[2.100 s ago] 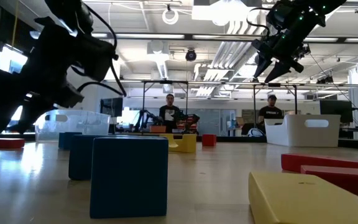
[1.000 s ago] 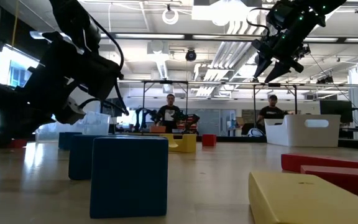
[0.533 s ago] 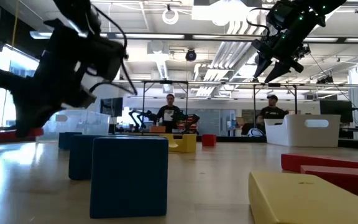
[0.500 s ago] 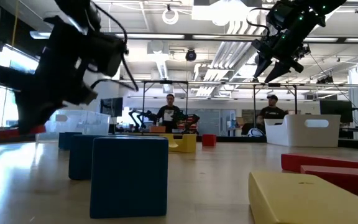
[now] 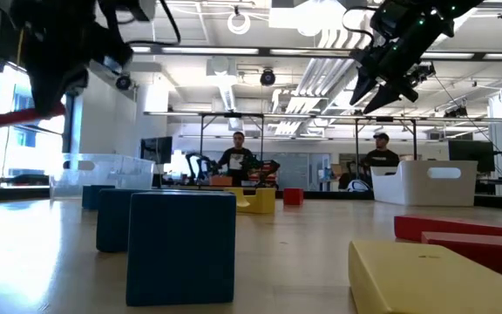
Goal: Sort & place blocks by color
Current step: Put the red block into the bottom white bin
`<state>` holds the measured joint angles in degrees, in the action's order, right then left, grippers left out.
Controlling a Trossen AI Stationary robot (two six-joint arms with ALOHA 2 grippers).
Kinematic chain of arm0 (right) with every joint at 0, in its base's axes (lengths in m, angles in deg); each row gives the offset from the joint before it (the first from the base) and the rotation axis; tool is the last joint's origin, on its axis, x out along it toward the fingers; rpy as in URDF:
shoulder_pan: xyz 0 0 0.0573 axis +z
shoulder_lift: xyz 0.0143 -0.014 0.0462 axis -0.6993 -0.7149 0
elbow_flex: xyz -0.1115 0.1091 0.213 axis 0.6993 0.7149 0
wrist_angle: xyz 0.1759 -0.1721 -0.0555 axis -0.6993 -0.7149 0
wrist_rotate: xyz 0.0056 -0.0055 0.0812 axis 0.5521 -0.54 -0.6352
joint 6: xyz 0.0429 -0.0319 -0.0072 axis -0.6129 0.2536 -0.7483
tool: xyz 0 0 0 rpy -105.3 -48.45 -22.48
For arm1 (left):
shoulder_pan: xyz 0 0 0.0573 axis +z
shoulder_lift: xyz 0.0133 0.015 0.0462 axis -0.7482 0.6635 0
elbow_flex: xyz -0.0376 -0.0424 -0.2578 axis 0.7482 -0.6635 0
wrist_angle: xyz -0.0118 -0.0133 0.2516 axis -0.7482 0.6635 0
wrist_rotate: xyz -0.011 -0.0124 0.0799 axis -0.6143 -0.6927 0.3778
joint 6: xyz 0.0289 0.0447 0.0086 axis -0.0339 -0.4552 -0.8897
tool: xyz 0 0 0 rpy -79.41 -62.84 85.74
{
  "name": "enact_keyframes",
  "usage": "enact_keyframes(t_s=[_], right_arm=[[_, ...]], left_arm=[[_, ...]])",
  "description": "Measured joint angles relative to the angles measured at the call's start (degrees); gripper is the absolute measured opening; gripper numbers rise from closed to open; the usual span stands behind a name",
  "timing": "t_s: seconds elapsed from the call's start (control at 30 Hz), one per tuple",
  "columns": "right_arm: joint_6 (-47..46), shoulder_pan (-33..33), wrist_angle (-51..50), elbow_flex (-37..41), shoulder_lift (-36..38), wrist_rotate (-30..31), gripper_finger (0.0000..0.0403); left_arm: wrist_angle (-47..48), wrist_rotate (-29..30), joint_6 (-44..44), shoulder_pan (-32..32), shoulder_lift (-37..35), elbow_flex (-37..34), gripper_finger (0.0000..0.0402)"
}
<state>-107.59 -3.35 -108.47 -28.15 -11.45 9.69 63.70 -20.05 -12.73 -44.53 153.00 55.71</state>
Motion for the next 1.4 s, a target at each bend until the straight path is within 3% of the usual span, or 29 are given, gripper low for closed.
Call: enact_keyframes(t_s=[0.37,0.73,1.4], right_arm=[[0.57,6.40,0.16,0.00,0.00,-0.12,0.0204],[6.29,12.08,6.36,0.00,0.00,-0.14,0.0204],[10.18,13.77,6.84,0.00,0.00,-2.64,0.0204]], left_arm=[[-1.39,-8.02,29.89,-13.46,-4.89,1.90,0.0081],[-8.84,-7.35,49.79,-26.38,-1.67,1.88,0.0081],[-16.41,-7.63,54.38,-32.60,12.63,1.85,0.0081]])
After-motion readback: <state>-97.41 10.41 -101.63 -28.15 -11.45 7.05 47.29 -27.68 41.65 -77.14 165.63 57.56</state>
